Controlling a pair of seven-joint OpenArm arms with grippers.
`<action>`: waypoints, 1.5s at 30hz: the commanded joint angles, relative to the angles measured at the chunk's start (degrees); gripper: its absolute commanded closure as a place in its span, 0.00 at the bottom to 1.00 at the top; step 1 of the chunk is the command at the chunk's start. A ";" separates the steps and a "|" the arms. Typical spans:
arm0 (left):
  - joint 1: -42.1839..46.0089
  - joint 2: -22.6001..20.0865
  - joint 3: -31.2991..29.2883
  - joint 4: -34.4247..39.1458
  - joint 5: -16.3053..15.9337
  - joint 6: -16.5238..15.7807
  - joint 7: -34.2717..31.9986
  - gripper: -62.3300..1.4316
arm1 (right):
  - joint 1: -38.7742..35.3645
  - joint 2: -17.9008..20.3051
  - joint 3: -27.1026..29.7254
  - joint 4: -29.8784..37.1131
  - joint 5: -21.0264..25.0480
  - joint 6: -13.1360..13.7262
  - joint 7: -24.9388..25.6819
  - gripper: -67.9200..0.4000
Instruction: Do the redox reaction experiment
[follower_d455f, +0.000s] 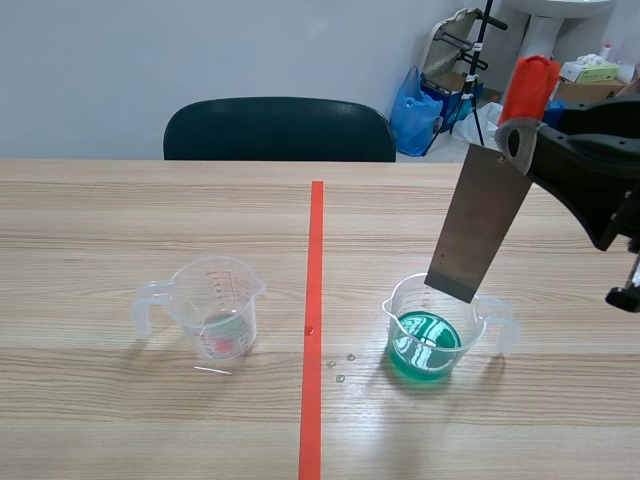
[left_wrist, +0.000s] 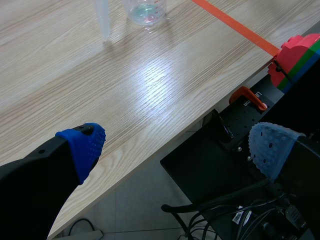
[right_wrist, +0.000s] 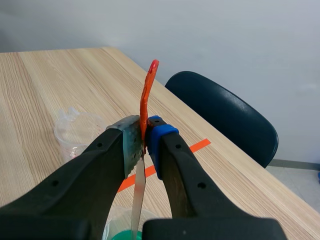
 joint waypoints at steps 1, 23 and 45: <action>0.07 0.15 -0.04 0.55 -0.39 -0.13 -0.81 0.01 | 0.44 0.26 0.94 1.05 0.83 -0.20 0.85 0.97; 0.07 0.13 -0.04 0.55 -0.39 -0.13 -0.81 0.01 | 14.05 -3.21 -3.72 1.05 0.83 4.72 -3.08 0.97; 0.07 0.13 -0.04 0.55 -0.37 -0.15 -0.17 0.01 | 35.19 -19.19 -25.09 0.87 0.28 4.70 -19.69 0.97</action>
